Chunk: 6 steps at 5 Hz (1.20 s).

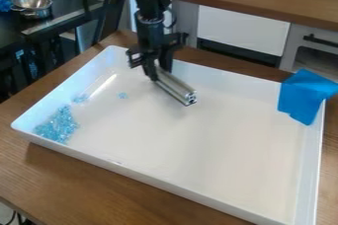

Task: Sweep into pile

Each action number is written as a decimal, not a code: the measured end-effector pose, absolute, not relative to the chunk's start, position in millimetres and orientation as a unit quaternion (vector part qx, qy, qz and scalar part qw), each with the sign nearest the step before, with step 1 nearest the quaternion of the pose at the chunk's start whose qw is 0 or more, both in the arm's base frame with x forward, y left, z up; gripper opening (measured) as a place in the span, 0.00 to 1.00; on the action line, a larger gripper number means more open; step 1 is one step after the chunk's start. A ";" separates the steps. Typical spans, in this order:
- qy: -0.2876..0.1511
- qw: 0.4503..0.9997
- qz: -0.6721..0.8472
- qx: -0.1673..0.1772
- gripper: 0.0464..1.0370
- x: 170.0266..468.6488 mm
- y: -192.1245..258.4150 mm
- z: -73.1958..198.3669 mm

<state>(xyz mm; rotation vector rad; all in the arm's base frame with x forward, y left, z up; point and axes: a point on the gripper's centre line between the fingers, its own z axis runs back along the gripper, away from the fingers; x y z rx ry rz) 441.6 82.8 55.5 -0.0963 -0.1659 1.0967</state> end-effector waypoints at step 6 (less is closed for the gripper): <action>-0.049 0.863 0.498 -0.073 0.33 353.0 144.8 54.9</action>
